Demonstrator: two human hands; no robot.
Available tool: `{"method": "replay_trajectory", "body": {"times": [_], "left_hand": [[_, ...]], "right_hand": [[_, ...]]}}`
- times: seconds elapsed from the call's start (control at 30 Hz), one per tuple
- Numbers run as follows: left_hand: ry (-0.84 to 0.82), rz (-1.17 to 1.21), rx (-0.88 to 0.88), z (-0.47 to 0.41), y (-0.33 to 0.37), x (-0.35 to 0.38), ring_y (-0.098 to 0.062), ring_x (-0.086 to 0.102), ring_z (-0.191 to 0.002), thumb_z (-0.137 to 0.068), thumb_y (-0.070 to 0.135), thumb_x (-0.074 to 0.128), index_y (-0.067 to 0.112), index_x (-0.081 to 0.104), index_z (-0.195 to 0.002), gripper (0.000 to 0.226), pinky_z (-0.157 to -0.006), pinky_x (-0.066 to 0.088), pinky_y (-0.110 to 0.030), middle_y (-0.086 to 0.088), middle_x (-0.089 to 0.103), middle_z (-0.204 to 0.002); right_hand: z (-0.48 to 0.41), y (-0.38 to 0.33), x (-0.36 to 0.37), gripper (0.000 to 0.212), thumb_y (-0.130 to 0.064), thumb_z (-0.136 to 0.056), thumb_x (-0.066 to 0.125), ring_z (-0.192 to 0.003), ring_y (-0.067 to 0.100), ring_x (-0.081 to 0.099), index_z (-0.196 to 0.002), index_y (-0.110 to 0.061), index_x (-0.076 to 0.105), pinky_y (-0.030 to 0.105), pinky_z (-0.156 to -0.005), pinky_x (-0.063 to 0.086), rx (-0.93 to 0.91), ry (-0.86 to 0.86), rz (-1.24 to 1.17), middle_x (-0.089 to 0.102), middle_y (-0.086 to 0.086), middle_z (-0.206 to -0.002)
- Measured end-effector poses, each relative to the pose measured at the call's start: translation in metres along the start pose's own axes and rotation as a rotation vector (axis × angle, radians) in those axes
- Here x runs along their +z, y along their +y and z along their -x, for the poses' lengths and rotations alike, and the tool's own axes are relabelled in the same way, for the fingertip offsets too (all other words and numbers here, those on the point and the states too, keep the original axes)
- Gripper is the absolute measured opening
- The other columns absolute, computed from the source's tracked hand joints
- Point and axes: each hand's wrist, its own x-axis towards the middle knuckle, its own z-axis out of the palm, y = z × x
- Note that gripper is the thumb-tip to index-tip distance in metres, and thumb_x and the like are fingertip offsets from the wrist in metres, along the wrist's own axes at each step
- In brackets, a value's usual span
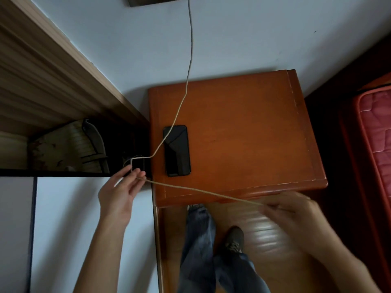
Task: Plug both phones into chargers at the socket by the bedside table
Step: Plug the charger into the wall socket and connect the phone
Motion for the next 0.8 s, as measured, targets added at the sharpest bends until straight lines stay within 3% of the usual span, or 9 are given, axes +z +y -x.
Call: {"method": "replay_trajectory", "body": {"times": [0.13, 0.23, 0.37, 0.5, 0.57, 0.67, 0.73, 0.8], "left_hand": [[-0.007, 0.043, -0.054, -0.014, -0.001, -0.017, -0.013, 0.078, -0.080, -0.098, -0.002, 0.056, 0.011, 0.068, -0.108, 0.020, -0.082, 0.061, -0.032, -0.012, 0.071, -0.100], [-0.020, -0.017, -0.006, -0.021, -0.011, -0.020, -0.018, 0.077, -0.083, -0.096, -0.004, 0.059, 0.005, 0.067, -0.113, 0.021, -0.077, 0.063, -0.026, -0.015, 0.072, -0.100], [0.100, -0.380, 0.181, -0.037, -0.028, -0.010, -0.024, 0.074, -0.089, -0.095, -0.005, 0.062, 0.001, 0.069, -0.113, 0.021, -0.077, 0.061, -0.025, -0.020, 0.073, -0.104], [0.199, -0.792, 0.321, -0.053, -0.034, -0.001, -0.026, 0.070, -0.091, -0.095, -0.004, 0.057, 0.002, 0.071, -0.116, 0.025, -0.091, 0.057, -0.043, -0.010, 0.072, -0.095], [0.195, -0.954, 0.462, -0.054, -0.036, 0.006, -0.036, 0.067, -0.106, -0.094, -0.005, 0.056, 0.003, 0.070, -0.118, 0.029, -0.096, 0.054, -0.050, -0.020, 0.070, -0.113], [0.132, -1.194, 0.700, -0.046, -0.045, 0.028, -0.038, 0.046, -0.137, -0.091, -0.002, 0.059, 0.006, 0.071, -0.116, 0.029, -0.110, 0.041, -0.049, -0.020, 0.059, -0.136], [0.001, -1.274, 0.780, -0.043, -0.050, 0.043, -0.036, 0.043, -0.139, -0.091, 0.001, 0.062, 0.007, 0.072, -0.113, 0.025, -0.113, 0.038, -0.048, -0.016, 0.059, -0.137], [-0.175, -1.245, 0.702, -0.044, -0.052, 0.056, -0.030, 0.053, -0.129, -0.095, 0.007, 0.058, 0.008, 0.070, -0.115, 0.024, -0.104, 0.045, -0.036, -0.012, 0.060, -0.130]], "right_hand": [[-0.004, -0.006, -0.040, 0.016, -0.035, -0.069, 0.079, -0.081, -0.003, 0.073, -0.084, -0.040, 0.079, 0.007, -0.074, 0.053, 0.105, -0.009, -0.213, 0.078, -0.019, -0.087], [-0.006, -0.022, -0.055, 0.025, -0.033, -0.068, 0.084, -0.082, 0.008, 0.076, -0.092, -0.032, 0.078, 0.009, -0.075, 0.055, 0.114, -0.014, -0.443, 0.080, -0.004, -0.085], [-0.018, -0.051, -0.056, 0.035, -0.040, -0.062, 0.091, -0.090, 0.024, 0.077, -0.089, -0.019, 0.079, 0.020, -0.077, 0.059, 0.079, -0.247, -0.747, 0.080, 0.013, -0.092], [-0.042, -0.067, -0.017, 0.019, -0.012, -0.072, 0.084, -0.091, 0.025, 0.077, -0.090, -0.015, 0.081, 0.024, -0.077, 0.060, 0.111, -0.371, -0.974, 0.079, 0.015, -0.095], [-0.053, -0.072, 0.018, 0.020, -0.012, -0.073, 0.083, -0.093, 0.025, 0.076, -0.092, -0.013, 0.081, 0.025, -0.080, 0.059, 0.165, -0.369, -1.036, 0.079, 0.016, -0.096], [-0.061, -0.074, 0.070, 0.020, -0.020, -0.079, 0.082, -0.091, 0.022, 0.076, -0.098, -0.014, 0.081, 0.025, -0.080, 0.059, 0.224, -0.330, -1.083, 0.079, 0.014, -0.094], [-0.063, -0.069, 0.098, 0.022, -0.020, -0.084, 0.074, -0.090, 0.021, 0.076, -0.105, -0.014, 0.079, 0.025, -0.079, 0.059, 0.306, -0.338, -1.123, 0.080, 0.012, -0.093], [-0.064, -0.061, 0.119, 0.028, -0.029, -0.085, 0.073, -0.088, 0.020, 0.075, -0.108, -0.014, 0.078, 0.025, -0.077, 0.058, 0.410, -0.344, -1.132, 0.079, 0.010, -0.091]]}}
